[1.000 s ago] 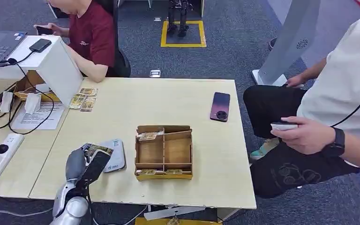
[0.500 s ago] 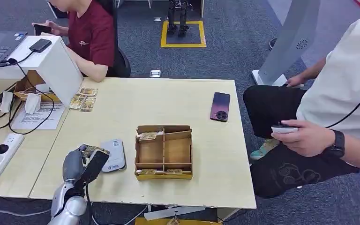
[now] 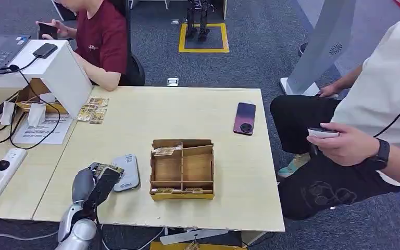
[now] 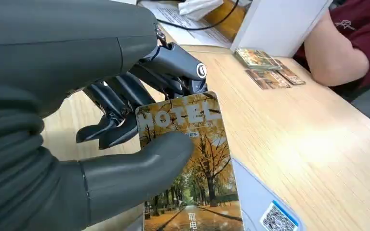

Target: Pass the card to the sensor for recognition and then transmit it.

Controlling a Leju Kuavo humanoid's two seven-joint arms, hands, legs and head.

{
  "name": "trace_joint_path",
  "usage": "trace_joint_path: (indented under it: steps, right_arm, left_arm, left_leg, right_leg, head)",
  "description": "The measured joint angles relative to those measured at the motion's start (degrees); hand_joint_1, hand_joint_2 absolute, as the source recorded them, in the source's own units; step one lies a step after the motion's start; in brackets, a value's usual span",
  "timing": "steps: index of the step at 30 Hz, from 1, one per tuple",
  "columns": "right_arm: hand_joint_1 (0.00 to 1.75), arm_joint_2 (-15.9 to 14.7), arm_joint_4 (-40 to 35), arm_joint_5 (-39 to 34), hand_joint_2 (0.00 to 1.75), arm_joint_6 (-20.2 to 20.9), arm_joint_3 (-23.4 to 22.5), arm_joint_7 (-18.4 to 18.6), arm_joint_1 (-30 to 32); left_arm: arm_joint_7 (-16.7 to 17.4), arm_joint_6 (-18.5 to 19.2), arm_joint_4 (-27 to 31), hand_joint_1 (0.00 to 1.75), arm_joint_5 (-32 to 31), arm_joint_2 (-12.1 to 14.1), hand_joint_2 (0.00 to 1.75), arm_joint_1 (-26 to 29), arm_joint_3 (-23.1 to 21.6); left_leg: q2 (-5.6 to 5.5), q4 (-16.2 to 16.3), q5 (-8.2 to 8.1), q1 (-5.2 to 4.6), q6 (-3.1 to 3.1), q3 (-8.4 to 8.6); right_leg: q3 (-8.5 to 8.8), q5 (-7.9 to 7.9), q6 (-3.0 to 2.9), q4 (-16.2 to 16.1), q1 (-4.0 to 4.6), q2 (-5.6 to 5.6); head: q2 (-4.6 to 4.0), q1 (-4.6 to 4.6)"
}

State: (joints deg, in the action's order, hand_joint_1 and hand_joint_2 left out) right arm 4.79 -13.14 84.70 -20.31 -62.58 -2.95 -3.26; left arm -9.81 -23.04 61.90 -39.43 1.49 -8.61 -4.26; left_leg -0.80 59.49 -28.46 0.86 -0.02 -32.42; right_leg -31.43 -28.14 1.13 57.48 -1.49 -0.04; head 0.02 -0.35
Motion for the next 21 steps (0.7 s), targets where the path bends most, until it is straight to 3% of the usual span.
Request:
trace_joint_path:
  steps: [14,16,18,21]
  right_arm:
    - [0.00,0.0,0.0,0.0,1.75,0.0,0.0,0.4,0.0]
    - [0.00,0.0,0.0,0.0,1.75,0.1,0.0,0.4,0.0]
    - [0.00,0.0,0.0,0.5,1.75,0.1,0.0,0.0,0.0]
    - [0.00,0.0,0.0,0.5,1.75,0.0,0.0,0.0,0.0]
  left_arm:
    - [-0.6,0.8,1.9,1.75,0.8,-0.4,1.75,0.9,0.0]
    - [-0.5,0.1,2.8,1.75,-1.1,-0.6,1.75,1.4,0.0]
    - [1.5,-3.6,2.7,1.75,-6.1,-0.7,1.75,1.4,0.0]
    - [-1.9,-1.8,2.5,1.75,1.0,-0.8,1.75,1.3,0.1]
  left_leg:
    - [0.00,0.0,0.00,0.00,0.00,0.00]
    - [0.00,0.0,0.00,0.00,0.00,0.00]
    - [0.00,0.0,0.00,0.00,0.00,0.01]
    - [0.00,0.0,0.00,0.00,0.00,0.00]
  right_leg:
    - [0.00,0.00,0.00,0.0,0.00,-0.01]
    - [-0.01,0.00,0.00,0.0,0.00,0.00]
    - [-0.01,0.00,0.00,0.0,0.00,0.00]
    - [-0.01,0.00,0.00,0.0,0.00,0.00]
  head:
    - [0.00,0.00]
    - [0.00,0.02]
    - [0.00,0.02]
    - [0.00,0.02]
